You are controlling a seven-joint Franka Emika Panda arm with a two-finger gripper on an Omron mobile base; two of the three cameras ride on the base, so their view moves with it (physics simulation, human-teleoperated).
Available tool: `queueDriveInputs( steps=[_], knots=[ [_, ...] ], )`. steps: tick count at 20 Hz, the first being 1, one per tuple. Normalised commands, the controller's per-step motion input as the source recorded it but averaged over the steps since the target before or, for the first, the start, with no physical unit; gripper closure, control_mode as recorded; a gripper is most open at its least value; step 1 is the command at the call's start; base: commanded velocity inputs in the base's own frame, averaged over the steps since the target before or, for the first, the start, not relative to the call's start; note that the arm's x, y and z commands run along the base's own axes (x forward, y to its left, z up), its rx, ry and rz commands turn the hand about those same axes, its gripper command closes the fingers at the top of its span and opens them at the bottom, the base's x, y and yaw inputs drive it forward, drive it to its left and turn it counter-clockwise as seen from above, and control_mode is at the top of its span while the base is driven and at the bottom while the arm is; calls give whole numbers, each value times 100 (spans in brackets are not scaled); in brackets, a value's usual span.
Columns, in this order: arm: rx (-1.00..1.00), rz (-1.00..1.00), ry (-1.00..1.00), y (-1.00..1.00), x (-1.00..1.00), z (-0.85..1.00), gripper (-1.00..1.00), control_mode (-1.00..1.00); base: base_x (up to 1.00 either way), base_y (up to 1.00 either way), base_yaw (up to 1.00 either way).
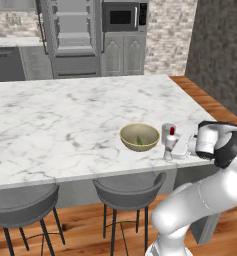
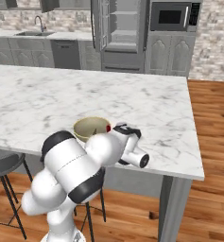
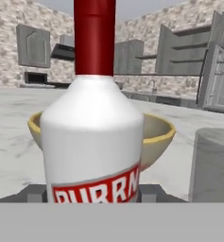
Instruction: There is a bowl on the dining counter. Grab a lemon wedge from the fridge and place it in the bowl. Then get the liquor bottle and glass cup from the cabinet and place them next to the bowl.
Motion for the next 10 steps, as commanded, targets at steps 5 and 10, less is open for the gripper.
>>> queueDriveInputs(
  steps=[5, 10],
  knots=[
    [0, 0, -3, 0, 20, -17, 100, -100, 0, 0, 0],
    [0, 0, -2, 0, 5, -17, 100, -100, 0, 0, 0]
  ],
)
